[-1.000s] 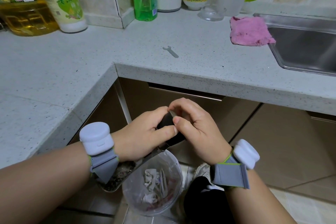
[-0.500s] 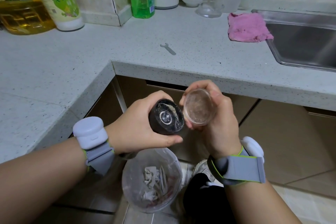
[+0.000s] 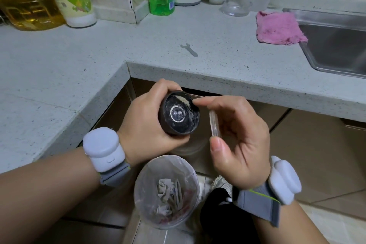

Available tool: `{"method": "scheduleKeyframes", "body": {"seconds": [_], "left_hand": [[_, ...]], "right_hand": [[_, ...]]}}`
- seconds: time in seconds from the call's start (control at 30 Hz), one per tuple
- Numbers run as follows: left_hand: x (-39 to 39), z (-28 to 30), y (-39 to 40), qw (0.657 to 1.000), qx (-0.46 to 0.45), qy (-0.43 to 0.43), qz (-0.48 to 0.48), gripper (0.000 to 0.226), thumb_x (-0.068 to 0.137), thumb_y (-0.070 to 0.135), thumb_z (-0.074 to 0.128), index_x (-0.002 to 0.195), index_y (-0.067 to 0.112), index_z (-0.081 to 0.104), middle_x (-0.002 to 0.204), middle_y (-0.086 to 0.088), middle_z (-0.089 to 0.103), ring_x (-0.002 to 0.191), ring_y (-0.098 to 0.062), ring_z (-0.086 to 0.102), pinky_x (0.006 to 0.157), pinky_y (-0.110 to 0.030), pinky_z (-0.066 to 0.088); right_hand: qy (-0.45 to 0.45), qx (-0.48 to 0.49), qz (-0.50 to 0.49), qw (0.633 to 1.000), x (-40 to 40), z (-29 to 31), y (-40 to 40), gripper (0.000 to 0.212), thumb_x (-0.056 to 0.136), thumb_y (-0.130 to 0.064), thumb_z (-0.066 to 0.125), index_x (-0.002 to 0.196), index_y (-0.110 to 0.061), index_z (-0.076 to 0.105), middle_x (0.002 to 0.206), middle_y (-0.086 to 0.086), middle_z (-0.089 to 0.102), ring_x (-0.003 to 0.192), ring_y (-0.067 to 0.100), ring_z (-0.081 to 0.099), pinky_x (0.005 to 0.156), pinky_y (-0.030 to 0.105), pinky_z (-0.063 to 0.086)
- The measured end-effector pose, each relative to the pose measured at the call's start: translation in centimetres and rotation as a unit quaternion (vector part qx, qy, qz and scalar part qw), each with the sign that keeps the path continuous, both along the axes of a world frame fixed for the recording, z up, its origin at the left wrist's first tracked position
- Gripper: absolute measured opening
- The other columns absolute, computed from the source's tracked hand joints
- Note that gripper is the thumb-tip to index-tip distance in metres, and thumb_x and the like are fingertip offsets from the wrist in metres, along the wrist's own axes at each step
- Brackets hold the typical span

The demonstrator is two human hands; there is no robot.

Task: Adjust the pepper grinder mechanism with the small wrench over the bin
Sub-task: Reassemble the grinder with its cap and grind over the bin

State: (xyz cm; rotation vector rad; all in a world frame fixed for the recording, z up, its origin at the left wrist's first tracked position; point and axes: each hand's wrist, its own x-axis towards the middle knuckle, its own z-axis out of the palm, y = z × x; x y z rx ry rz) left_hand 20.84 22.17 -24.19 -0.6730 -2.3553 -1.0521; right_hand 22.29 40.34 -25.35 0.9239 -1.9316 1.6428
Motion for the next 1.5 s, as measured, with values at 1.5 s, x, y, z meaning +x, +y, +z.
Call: {"method": "scheduleKeyframes", "body": {"seconds": [1.5], "left_hand": [[-1.0, -3.2, -0.1, 0.808, -0.282, -0.517, -0.006, 0.068, 0.066, 0.051, 0.081, 0.109, 0.007, 0.055, 0.099, -0.006, 0.069, 0.081, -0.023, 0.069, 0.074, -0.036, 0.059]], "right_hand": [[-0.210, -0.177, -0.066, 0.959, -2.0, -2.8, -1.8, 0.036, 0.085, -0.029, 0.046, 0.090, 0.004, 0.058, 0.082, 0.022, 0.068, 0.046, 0.033, 0.033, 0.042, 0.037, 0.032]]}}
